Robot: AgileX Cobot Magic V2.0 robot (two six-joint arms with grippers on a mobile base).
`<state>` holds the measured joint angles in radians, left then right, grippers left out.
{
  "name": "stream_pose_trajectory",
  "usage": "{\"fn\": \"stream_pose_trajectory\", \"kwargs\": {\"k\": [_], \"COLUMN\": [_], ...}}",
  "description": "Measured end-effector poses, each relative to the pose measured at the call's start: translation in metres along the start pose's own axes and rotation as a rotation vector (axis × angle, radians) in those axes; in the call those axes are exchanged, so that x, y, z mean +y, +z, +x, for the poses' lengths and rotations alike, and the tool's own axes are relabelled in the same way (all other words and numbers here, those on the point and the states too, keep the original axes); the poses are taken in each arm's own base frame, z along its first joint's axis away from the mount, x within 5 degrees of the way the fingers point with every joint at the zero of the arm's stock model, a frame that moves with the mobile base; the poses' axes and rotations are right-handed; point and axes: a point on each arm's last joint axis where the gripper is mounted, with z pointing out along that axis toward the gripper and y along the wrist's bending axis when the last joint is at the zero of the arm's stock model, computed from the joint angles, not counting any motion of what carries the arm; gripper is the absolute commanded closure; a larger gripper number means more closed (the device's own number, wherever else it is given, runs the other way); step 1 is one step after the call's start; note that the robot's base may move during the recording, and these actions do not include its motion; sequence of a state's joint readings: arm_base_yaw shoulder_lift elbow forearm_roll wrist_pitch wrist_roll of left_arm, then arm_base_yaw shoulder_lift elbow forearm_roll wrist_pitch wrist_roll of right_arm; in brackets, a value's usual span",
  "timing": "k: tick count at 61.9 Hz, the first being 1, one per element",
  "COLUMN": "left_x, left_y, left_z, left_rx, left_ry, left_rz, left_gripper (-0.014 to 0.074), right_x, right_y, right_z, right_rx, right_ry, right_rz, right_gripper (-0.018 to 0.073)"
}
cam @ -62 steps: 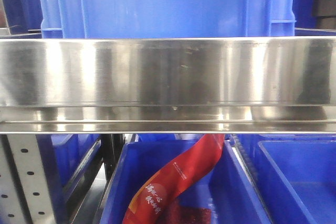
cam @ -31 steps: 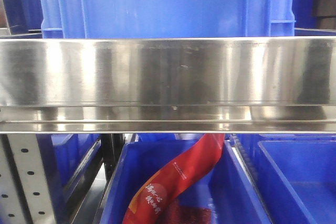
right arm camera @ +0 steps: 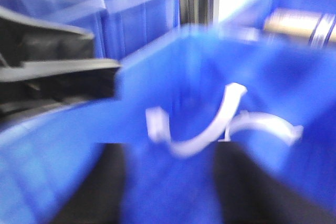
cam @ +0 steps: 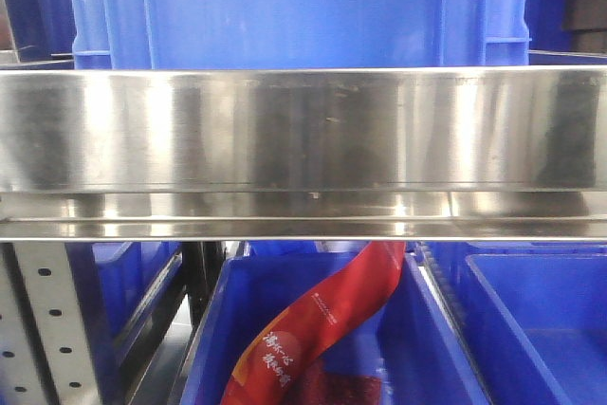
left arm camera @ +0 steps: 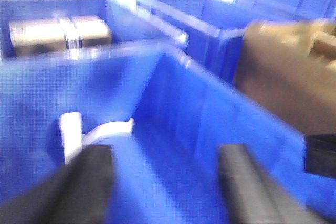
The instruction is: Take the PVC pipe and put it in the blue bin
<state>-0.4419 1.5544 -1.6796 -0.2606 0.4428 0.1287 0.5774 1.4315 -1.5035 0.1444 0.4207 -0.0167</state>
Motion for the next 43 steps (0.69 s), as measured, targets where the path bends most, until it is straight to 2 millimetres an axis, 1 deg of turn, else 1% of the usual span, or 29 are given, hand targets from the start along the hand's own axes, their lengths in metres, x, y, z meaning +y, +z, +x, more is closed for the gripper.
{"fn": "stream_pose_trajectory", "kwargs": {"k": [5, 8, 13, 24, 27, 30, 35, 40, 43], "left_x": [-0.002, -0.003, -0.003, -0.002, -0.001, -0.002, -0.004, -0.008, -0.011], "left_y": [-0.013, -0.017, -0.021, -0.02, -0.02, -0.023, -0.036, -0.058, -0.074], "left_z": [-0.007, -0.009, -0.009, -0.007, -0.009, -0.011, -0.017, -0.022, -0.026], "left_rx": [-0.018, -0.015, -0.003, 0.015, 0.001, -0.011, -0.02, -0.005, 0.009], "left_ry": [0.005, 0.015, 0.037, 0.062, 0.062, 0.066, 0.069, 0.074, 0.078], "left_rz": [0.004, 0.003, -0.005, -0.017, -0.018, -0.02, -0.016, -0.006, 0.002], "left_gripper": [0.0654, 0.0707, 0.0707, 0.0707, 0.0707, 0.0707, 0.0707, 0.0707, 0.0707], "right_x": [0.001, 0.002, 0.003, 0.003, 0.004, 0.005, 0.007, 0.009, 0.011], "right_y": [-0.01, -0.015, -0.019, -0.019, -0.022, -0.03, -0.049, -0.072, -0.085], "right_z": [-0.006, -0.009, -0.011, -0.011, -0.014, -0.02, -0.031, -0.039, -0.042], "right_rx": [-0.025, -0.038, -0.049, -0.051, -0.066, -0.09, -0.143, -0.185, -0.188], "right_ry": [-0.001, -0.002, -0.001, 0.001, 0.0, -0.001, -0.004, -0.007, -0.01], "right_rz": [-0.003, -0.005, -0.007, -0.009, -0.01, -0.012, -0.018, -0.025, -0.029], "right_gripper": [0.0659, 0.0723, 0.0727, 0.0727, 0.0727, 0.0727, 0.0727, 0.0727, 0.0727]}}
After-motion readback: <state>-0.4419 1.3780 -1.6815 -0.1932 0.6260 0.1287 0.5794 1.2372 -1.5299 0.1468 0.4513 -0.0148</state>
